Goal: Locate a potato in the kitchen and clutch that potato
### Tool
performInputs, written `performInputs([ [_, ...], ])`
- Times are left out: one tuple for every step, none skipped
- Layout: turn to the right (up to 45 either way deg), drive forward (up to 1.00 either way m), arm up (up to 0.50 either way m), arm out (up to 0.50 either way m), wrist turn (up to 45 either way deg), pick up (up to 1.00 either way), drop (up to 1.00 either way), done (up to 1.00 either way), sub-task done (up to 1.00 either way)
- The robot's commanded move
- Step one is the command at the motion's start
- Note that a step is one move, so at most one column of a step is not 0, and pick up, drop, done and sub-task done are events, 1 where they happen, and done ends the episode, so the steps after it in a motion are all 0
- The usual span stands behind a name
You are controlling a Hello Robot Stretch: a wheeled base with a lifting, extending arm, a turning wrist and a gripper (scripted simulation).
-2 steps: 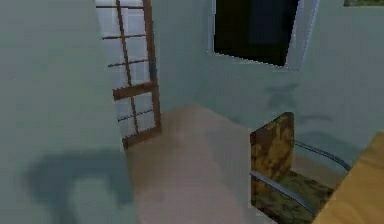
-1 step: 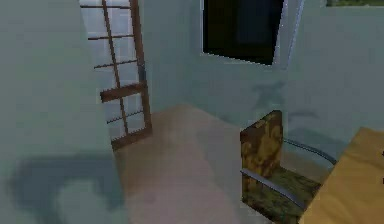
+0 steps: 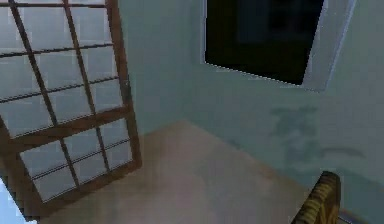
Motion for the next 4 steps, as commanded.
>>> performInputs([
  [-12.0, 0.00, 0.00, 0.00, 0.0, 0.00, 0.00, 0.00, 0.00],
  [0.0, 0.30, 0.00, 0.00, 0.0, 0.00, 0.00, 0.00, 0.00],
  [-12.0, 0.00, 0.00, 0.00, 0.0, 0.00, 0.00, 0.00, 0.00],
  [0.0, 0.50, 0.00, 0.00, 0.0, 0.00, 0.00, 0.00, 0.00],
])
